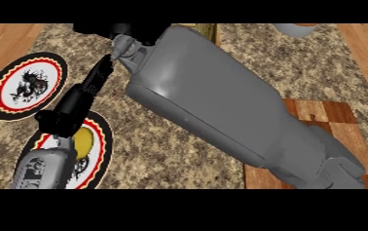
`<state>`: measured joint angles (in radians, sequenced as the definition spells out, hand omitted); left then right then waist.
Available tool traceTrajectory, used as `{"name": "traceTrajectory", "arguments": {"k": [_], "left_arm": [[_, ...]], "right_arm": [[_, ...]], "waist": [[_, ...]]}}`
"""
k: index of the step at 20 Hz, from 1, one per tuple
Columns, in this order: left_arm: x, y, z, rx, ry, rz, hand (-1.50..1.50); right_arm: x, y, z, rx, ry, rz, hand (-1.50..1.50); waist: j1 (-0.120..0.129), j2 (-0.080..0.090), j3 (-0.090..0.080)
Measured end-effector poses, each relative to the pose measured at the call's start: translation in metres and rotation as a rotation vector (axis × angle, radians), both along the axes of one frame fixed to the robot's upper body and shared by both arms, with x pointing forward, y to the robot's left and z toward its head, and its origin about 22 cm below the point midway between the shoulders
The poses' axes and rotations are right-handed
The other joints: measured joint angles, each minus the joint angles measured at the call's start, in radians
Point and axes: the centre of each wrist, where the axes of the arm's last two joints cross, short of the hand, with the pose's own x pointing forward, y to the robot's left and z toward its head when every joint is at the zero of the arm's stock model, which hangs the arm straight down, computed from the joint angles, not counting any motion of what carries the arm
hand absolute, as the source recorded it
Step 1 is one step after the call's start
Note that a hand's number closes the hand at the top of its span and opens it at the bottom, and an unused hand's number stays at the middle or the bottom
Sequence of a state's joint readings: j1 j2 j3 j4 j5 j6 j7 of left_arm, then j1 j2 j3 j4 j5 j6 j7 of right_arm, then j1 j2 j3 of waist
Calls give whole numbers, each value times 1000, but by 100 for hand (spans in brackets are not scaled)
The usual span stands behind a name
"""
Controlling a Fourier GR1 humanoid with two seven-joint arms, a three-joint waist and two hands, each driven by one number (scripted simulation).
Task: Pick the cupcake from the cutting board and place it in the basket
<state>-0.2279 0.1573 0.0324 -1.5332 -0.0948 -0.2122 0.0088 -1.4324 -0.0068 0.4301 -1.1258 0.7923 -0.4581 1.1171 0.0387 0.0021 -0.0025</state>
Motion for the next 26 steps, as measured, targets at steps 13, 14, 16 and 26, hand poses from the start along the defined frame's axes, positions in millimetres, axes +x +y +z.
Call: {"name": "traceTrajectory", "arguments": {"k": [13,14,16,26], "left_arm": [[-4,19,3,1,2,12,0],[-6,20,5,2,1,14,0],[-7,18,6,-1,-2,13,0],[-11,13,2,-3,5,17,0]], "right_arm": [[58,-24,-43,47,106,-86,150],[61,-25,-47,44,101,-94,150],[67,-31,-61,32,83,-109,150],[92,-59,-86,112,-7,-171,-150]], "waist": [[-18,1,2],[-17,1,2],[-19,1,2],[-19,3,2]]}}
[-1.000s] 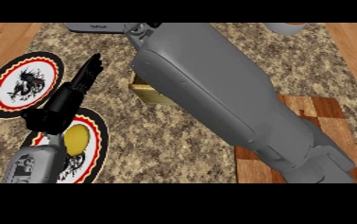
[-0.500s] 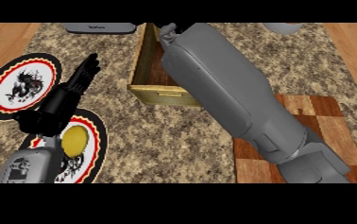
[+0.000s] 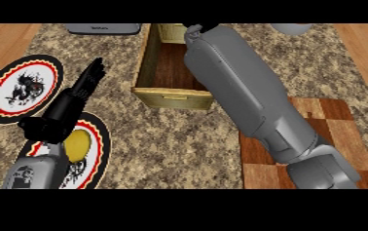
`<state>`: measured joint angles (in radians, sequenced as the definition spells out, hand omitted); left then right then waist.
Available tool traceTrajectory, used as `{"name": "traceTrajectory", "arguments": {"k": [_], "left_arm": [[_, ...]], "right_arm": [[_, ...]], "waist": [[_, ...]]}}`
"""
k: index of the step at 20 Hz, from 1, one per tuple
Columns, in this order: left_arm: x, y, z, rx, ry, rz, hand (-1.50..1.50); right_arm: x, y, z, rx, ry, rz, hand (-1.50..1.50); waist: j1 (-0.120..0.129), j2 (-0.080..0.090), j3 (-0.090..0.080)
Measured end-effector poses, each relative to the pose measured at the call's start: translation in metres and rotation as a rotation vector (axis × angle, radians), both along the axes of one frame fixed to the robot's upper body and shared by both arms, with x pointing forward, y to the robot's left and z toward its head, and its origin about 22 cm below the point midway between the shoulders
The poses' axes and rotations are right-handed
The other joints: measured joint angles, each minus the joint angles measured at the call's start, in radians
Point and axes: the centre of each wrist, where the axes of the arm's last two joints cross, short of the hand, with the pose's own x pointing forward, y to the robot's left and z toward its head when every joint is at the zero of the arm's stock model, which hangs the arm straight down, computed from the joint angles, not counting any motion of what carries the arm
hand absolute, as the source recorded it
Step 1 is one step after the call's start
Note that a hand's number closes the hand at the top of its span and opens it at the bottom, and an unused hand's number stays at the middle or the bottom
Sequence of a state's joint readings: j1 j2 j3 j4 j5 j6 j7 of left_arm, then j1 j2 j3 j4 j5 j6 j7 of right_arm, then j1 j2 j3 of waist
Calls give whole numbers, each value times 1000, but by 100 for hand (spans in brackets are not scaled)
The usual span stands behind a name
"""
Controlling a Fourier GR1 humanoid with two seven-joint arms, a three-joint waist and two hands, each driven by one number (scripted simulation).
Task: Pick the cupcake from the cutting board and place it in the basket
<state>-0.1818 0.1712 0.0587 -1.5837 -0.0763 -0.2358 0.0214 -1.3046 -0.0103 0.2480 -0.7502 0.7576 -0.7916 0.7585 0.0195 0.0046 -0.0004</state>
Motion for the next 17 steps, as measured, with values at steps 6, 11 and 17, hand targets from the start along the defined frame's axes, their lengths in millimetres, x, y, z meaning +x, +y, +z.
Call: {"name": "traceTrajectory", "arguments": {"k": [6,11,17], "left_arm": [[1,3,1,0,-6,-4,0],[0,5,2,-3,-8,-7,0],[-2,4,1,-3,-1,5,0]], "right_arm": [[10,-9,2,6,-38,20,-150],[8,-8,23,81,-87,62,-150],[13,-32,46,257,-103,40,-150]], "waist": [[0,0,0],[-1,-1,0],[-9,-4,0]]}}
